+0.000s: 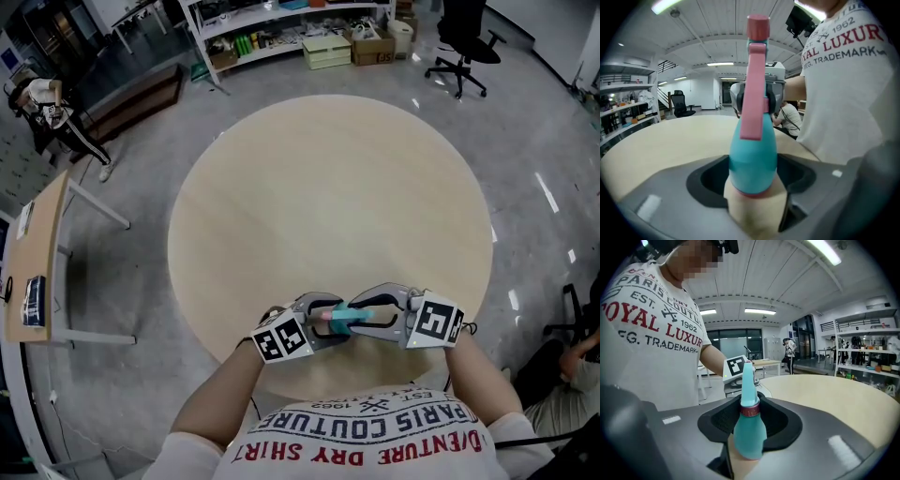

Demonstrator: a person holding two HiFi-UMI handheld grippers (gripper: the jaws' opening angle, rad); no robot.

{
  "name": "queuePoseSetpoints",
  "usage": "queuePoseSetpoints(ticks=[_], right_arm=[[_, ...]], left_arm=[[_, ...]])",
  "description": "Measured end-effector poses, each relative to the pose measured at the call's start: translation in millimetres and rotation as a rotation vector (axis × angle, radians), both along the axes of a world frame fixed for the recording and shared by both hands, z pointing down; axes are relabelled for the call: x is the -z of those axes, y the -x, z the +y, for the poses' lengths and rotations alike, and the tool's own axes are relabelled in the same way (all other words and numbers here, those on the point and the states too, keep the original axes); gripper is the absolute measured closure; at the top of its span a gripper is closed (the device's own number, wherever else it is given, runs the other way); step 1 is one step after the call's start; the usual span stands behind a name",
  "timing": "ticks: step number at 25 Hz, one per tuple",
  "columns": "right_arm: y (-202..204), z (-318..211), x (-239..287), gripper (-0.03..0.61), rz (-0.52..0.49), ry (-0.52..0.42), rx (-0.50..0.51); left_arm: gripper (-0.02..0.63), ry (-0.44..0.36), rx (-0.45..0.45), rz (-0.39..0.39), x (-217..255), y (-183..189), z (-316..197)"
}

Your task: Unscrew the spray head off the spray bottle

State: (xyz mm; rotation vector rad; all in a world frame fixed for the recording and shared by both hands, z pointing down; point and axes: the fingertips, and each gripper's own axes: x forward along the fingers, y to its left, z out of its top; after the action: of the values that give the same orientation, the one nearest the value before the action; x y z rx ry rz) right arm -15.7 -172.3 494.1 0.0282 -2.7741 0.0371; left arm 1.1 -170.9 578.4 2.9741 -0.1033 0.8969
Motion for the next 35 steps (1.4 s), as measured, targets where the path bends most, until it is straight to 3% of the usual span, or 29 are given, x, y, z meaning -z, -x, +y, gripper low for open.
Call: queuePoseSetpoints(ticks=[2,4,7,10,14,17,20,23,28,30,32,35], right_arm=[[-1,-2,1,0.437,-0.007,-0.008,-0.055],[-7,-10,6,0.375,-0.07,0.023,-0.181],[-21,-24,6,0.364,-0.126,0.081,-0.384],[-20,-27,-2,0.364,-0.123,0.096,-0.473],[-12,-33,2,0.373,-0.124,0.051,-0.526],[-12,-38,0,0.439,-0.096,-0.002,-0.563],[-12,-36,-1,0.443,-0.094,-0.01,-0.545],[-12,-26,1,0.445,-0.095,0.003,-0.453],[-7,11,2,0.446,-0.048,0.024,-0.053],[-3,20,2,0.446,-0.018,0.026,0.038],[-1,19,0,0.445,0.0,0.014,0.054],[-4,12,0,0.418,-0.039,0.04,-0.031]], left_arm=[[0.298,0.002,0.041,0.004,0,2,-1],[0.298,0.002,0.14,0.006,-1,2,-8],[0.298,0.023,0.389,0.018,-1,5,-24],[0.296,0.046,0.589,0.046,1,6,-33],[0.296,0.006,0.671,0.026,1,-2,-34],[0.296,0.007,0.696,0.025,-2,-4,-34],[0.296,0.006,0.664,0.031,-3,-4,-32],[0.296,0.008,0.546,0.033,-1,-6,-22],[0.296,0.01,0.08,-0.008,-1,-5,12],[0.296,0.018,-0.029,-0.031,-3,-2,19],[0.296,0.028,-0.052,-0.037,-3,0,20],[0.296,0.044,0.0,-0.01,-1,-1,16]])
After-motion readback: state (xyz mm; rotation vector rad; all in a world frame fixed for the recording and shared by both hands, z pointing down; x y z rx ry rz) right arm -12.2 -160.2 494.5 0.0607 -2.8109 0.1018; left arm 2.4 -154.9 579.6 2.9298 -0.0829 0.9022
